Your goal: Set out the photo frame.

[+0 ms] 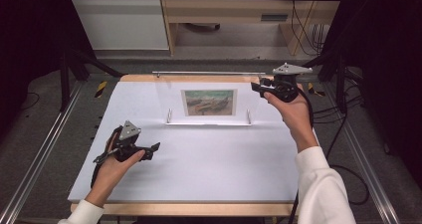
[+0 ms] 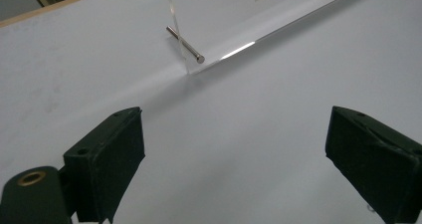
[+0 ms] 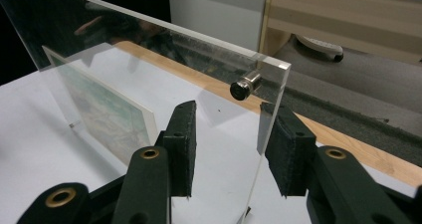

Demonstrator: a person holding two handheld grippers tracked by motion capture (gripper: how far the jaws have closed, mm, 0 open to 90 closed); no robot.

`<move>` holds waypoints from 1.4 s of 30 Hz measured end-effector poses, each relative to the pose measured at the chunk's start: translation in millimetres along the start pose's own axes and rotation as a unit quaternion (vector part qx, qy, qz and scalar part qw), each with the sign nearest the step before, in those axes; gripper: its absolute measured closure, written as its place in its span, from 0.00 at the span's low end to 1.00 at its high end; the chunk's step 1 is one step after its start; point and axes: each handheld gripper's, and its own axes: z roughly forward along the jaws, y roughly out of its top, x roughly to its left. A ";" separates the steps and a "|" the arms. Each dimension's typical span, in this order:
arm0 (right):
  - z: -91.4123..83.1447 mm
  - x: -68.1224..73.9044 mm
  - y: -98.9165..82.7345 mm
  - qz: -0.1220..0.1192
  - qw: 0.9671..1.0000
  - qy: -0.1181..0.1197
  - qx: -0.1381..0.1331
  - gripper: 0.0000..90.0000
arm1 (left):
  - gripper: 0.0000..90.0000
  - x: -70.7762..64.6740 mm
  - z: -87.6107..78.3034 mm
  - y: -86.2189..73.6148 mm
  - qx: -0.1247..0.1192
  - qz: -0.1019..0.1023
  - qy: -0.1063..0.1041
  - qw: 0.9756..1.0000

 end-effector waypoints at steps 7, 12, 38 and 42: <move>7.9 -4.5 2.5 0.016 1.000 -0.004 0.001 0.65 | 0.09 2.7 2.1 -5.1 0.009 -0.003 0.000 1.000; 11.7 -6.7 3.2 0.025 1.000 -0.007 0.000 0.64 | 0.09 1.9 2.6 -5.9 0.011 -0.002 -0.002 1.000; 15.9 -5.2 2.7 0.044 0.999 -0.025 0.004 0.35 | 0.10 5.6 -0.3 -8.1 0.012 -0.005 0.006 1.000; 8.4 0.6 -0.8 0.033 0.999 -0.040 0.010 0.23 | 0.10 5.3 -0.3 -9.0 0.016 0.001 0.011 1.000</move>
